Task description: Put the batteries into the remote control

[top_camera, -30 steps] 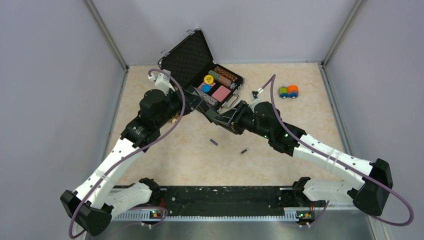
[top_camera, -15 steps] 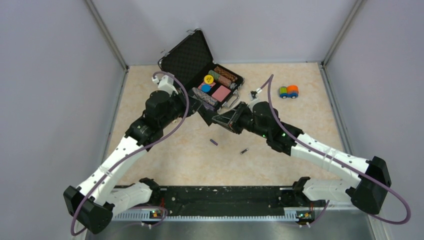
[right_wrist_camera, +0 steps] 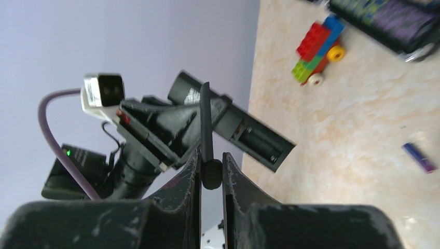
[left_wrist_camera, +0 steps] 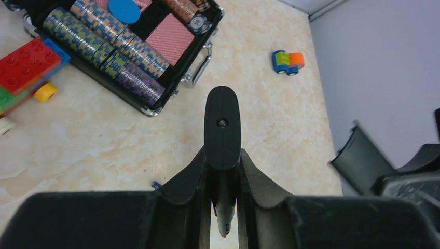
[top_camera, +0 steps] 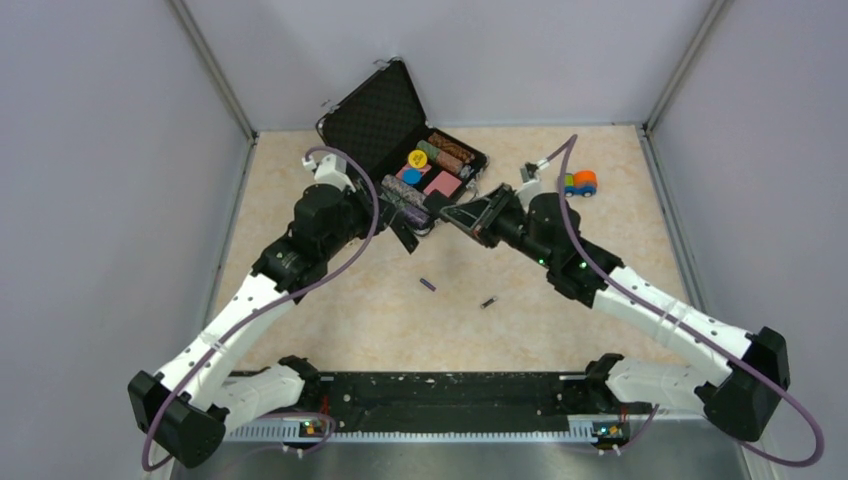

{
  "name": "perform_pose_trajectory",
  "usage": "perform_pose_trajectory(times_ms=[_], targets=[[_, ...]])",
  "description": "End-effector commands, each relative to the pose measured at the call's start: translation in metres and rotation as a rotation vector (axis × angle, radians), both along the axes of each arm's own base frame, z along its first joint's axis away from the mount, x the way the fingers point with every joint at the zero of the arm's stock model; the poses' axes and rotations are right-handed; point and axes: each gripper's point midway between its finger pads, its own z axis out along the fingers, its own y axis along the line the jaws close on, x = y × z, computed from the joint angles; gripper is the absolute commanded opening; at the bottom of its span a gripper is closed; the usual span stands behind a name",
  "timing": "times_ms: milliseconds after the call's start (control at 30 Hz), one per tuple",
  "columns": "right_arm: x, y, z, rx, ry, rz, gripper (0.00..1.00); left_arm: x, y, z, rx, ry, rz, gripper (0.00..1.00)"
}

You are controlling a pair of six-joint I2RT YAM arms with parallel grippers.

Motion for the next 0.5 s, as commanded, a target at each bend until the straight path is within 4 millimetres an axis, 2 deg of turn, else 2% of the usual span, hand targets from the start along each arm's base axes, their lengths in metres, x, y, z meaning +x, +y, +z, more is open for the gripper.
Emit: perform_pose_trajectory(times_ms=[0,100,167,300,467], targets=[[0.017,-0.051,-0.019,-0.118,0.020,-0.124,0.00,-0.003,0.011,-0.009,0.041,-0.006,0.031,0.00],[0.026,-0.094,-0.068,-0.238,0.115,-0.221,0.00,-0.005,0.014,-0.014,0.044,0.001,0.036,0.00],[0.029,-0.115,-0.096,-0.291,0.164,-0.263,0.00,-0.007,0.014,-0.017,0.045,0.004,0.030,0.00],[0.034,-0.145,-0.144,-0.388,0.249,-0.307,0.00,-0.009,0.012,-0.016,0.038,0.005,0.009,0.00],[0.031,-0.167,-0.194,-0.473,0.346,-0.295,0.01,-0.012,0.000,0.000,0.008,-0.018,-0.061,0.00]])
